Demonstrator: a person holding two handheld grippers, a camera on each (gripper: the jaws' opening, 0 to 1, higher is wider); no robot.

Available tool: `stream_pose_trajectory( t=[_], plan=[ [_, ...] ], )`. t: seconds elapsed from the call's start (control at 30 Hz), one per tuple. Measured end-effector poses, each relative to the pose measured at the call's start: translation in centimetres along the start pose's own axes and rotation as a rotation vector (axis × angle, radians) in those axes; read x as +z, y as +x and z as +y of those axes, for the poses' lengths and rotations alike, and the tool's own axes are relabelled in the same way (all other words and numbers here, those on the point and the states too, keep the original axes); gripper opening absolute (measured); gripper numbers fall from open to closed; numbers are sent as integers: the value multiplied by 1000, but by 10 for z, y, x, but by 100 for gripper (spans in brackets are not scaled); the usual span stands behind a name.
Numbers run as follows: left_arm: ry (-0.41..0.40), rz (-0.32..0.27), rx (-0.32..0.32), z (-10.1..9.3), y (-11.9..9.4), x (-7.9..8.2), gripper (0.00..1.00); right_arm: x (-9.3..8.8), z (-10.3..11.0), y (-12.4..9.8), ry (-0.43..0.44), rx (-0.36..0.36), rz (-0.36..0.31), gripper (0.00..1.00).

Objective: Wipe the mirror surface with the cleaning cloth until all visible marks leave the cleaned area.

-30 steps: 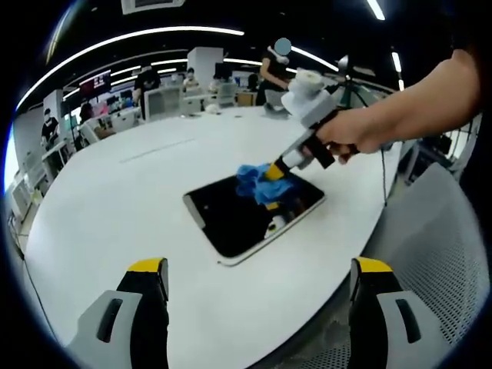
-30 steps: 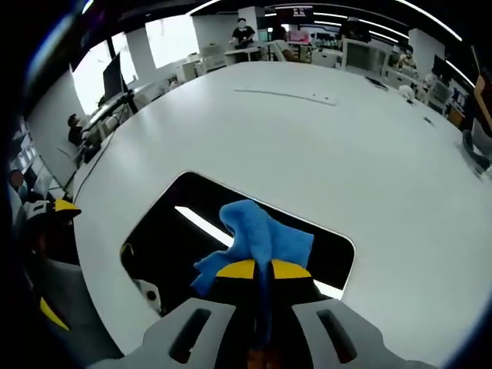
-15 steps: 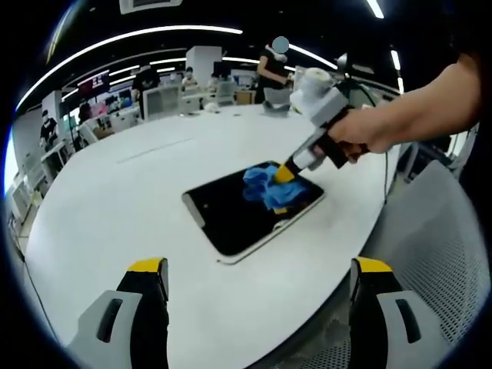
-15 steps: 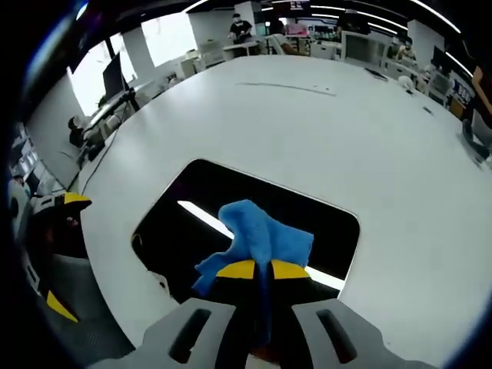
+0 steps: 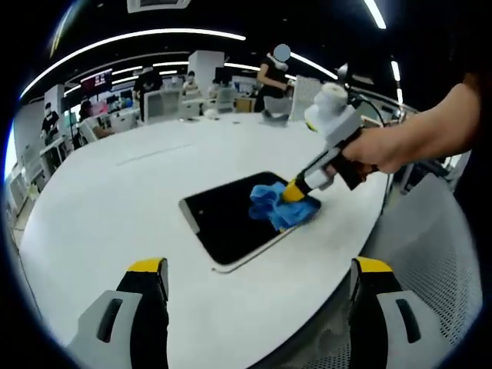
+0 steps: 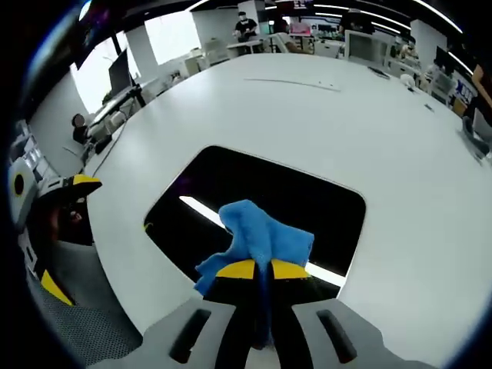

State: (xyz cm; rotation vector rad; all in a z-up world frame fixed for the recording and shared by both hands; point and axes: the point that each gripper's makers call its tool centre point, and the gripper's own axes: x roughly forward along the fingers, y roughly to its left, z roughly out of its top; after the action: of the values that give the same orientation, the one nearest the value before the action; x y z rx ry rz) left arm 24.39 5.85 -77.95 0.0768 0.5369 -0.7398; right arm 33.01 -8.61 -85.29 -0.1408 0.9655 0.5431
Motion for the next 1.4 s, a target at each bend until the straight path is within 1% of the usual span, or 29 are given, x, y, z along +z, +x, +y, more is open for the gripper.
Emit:
stream_pose_trajectory(
  t=[0.03, 0.1, 0.13, 0.2, 0.3, 0.43, 0.5, 0.6, 0.67, 0.73, 0.8, 0.9, 1.0, 1.03, 1.4],
  plan=[
    [2, -12, 0, 0, -1, 2, 99, -1, 1, -1, 1, 1, 1, 0],
    [-5, -2, -1, -1, -1, 1, 99, -4, 1, -2, 2, 2, 2, 0],
    [-7, 10, 0, -1, 0, -1, 99, -5, 2, -3, 3, 3, 3, 0],
    [-24, 63, -6, -1, 1, -10, 99, -6, 2, -3, 3, 2, 2, 0],
    [-24, 46, 2, 1, 0, -7, 99, -7, 5, -4, -3, -2, 10, 0],
    [-15, 45, 2, 0, 1, -7, 99, -10, 7, -5, -11, -2, 10, 0],
    [-12, 49, 0, -1, 1, -8, 99, -11, 9, -6, -7, -3, 10, 0],
    [17, 63, 0, -2, 0, -10, 99, -12, 11, -6, -5, -3, 13, 0],
    [12, 65, -12, -4, 0, -10, 99, -14, 13, -7, 17, 5, 18, 0],
    [6, 62, -13, -4, -1, -9, 99, -15, 15, -8, 18, 7, 21, 0],
    [2, 54, -18, -5, -1, -7, 99, -17, 17, -9, 8, 9, 24, 0],
    [0, 43, -21, -5, -2, -5, 99, -19, 19, -10, 19, 18, 32, 0],
    [17, -16, -20, -8, -7, 8, 99, -21, 22, -11, 13, 19, 31, 0],
    [20, -18, -22, -9, -7, 8, 99, -21, 22, -11, 14, 19, 30, 0],
    [1, 13, -30, -9, -4, 2, 99, -23, 24, -12, 23, 20, 35, 0]
  ],
)
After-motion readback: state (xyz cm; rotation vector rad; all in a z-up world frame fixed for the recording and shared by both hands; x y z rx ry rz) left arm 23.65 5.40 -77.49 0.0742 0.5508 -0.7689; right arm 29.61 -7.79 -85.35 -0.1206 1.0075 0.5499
